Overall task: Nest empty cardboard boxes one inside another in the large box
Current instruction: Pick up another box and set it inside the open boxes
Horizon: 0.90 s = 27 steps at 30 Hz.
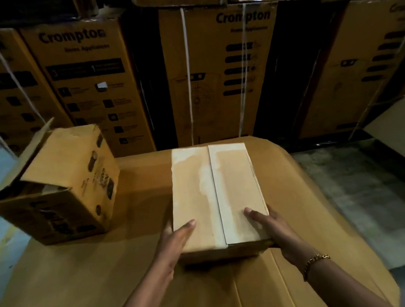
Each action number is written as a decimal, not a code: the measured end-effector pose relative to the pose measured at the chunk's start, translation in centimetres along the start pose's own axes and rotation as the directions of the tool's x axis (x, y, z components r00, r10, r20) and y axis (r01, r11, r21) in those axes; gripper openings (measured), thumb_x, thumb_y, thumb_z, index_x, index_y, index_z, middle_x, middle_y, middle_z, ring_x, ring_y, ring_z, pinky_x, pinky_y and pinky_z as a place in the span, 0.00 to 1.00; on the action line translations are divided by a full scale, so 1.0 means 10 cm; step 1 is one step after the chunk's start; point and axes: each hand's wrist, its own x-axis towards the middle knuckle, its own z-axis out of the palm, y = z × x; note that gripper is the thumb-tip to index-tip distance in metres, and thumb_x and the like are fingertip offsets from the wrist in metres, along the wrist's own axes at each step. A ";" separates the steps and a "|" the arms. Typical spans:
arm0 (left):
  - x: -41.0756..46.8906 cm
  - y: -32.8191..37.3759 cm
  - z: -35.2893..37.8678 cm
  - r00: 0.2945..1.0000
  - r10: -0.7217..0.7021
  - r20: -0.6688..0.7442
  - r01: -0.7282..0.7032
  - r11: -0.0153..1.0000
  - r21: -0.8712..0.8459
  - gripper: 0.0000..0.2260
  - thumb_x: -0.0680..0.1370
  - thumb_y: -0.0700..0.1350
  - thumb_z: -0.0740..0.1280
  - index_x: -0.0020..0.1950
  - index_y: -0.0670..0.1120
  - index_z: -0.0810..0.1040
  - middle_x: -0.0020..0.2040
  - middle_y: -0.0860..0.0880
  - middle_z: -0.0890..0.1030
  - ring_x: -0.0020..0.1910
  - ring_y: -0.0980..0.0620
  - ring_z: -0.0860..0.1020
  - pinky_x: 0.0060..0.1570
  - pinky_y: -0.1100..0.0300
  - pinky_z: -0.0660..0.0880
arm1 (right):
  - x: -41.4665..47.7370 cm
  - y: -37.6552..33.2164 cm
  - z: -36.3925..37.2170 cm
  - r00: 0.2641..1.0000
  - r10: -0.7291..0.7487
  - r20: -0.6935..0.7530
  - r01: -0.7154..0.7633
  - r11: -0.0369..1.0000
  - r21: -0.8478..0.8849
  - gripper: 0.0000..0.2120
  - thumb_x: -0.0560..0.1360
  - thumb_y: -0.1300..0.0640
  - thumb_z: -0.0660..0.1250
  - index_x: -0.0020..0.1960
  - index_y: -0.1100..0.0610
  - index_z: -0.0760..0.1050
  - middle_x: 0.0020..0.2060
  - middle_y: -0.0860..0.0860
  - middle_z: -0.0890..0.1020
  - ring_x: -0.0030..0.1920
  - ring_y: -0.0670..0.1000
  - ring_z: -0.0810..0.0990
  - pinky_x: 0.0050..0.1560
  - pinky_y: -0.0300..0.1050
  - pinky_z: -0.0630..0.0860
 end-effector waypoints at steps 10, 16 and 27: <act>-0.06 0.21 1.02 0.940 0.321 0.113 -0.331 0.939 0.088 0.41 0.60 0.70 0.73 0.70 0.58 0.71 0.56 0.57 0.81 0.53 0.54 0.81 0.51 0.53 0.81 | -0.43 0.10 -0.94 0.924 -0.275 -0.268 0.311 0.945 0.103 0.32 0.71 0.45 0.71 0.72 0.43 0.63 0.59 0.45 0.78 0.53 0.49 0.83 0.41 0.42 0.82; -0.24 0.35 2.17 0.888 0.393 0.240 -0.413 0.910 0.037 0.37 0.62 0.68 0.75 0.69 0.61 0.70 0.57 0.56 0.81 0.54 0.54 0.82 0.52 0.49 0.82 | -0.74 0.18 -2.07 0.864 -0.330 -0.380 0.386 0.919 0.080 0.45 0.68 0.41 0.76 0.79 0.45 0.59 0.65 0.53 0.77 0.55 0.52 0.84 0.45 0.46 0.84; -0.93 0.47 4.65 0.772 0.487 0.408 -0.506 0.860 -0.069 0.32 0.65 0.67 0.74 0.67 0.58 0.74 0.56 0.55 0.83 0.54 0.57 0.82 0.51 0.57 0.80 | -1.57 0.20 -4.48 0.686 -0.437 -0.581 0.483 0.872 -0.085 0.35 0.62 0.35 0.76 0.67 0.38 0.71 0.58 0.47 0.83 0.57 0.48 0.83 0.60 0.53 0.80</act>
